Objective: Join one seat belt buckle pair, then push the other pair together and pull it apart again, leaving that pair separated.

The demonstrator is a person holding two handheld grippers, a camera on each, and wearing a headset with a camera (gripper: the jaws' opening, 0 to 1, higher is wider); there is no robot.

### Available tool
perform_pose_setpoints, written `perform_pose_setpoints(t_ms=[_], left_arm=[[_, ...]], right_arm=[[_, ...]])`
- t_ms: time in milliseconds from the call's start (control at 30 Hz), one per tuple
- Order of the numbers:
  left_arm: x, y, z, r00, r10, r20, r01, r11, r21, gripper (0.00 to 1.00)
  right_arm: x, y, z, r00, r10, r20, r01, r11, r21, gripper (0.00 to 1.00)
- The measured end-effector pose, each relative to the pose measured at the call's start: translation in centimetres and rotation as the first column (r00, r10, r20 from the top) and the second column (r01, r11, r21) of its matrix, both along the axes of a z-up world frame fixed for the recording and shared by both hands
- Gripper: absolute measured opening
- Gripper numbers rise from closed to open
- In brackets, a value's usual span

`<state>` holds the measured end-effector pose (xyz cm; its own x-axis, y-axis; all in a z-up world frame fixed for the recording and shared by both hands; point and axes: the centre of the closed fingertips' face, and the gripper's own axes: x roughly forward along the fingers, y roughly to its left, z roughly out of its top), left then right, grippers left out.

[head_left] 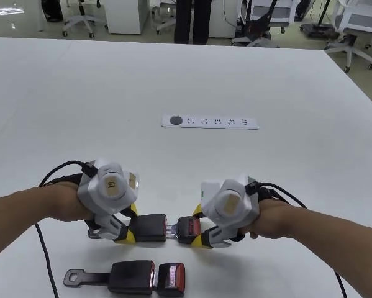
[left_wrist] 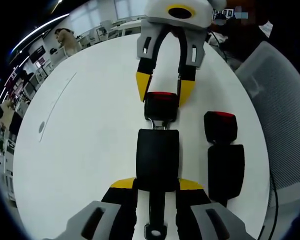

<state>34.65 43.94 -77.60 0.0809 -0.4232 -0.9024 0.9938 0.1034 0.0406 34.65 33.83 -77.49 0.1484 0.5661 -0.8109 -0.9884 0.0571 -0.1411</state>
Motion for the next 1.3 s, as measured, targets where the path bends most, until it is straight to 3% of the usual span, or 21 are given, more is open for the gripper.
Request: perform_pose_setpoints(t_ms=[433,1100,1300], left_arm=[[-0.2,-0.2,0.1,1.000,-0.008,-0.007,0.008,1.000,0.013,0.29],[0.0,-0.1,-0.2,1.000,-0.010,-0.012,0.010,1.000,0.029,0.29],[0.0,-0.2,-0.2,1.000,-0.007,-0.010,0.008,0.999,0.035,0.29]], right_arm=[[-0.3,0.3,0.1,0.999,-0.027,-0.035,0.027,1.000,-0.008,0.27],[-0.1,0.5,0.0,0.998,-0.020,-0.053,0.018,0.999,-0.036,0.26],[-0.1,1.5,0.1,0.999,-0.021,-0.049,0.019,0.999,-0.029,0.26]])
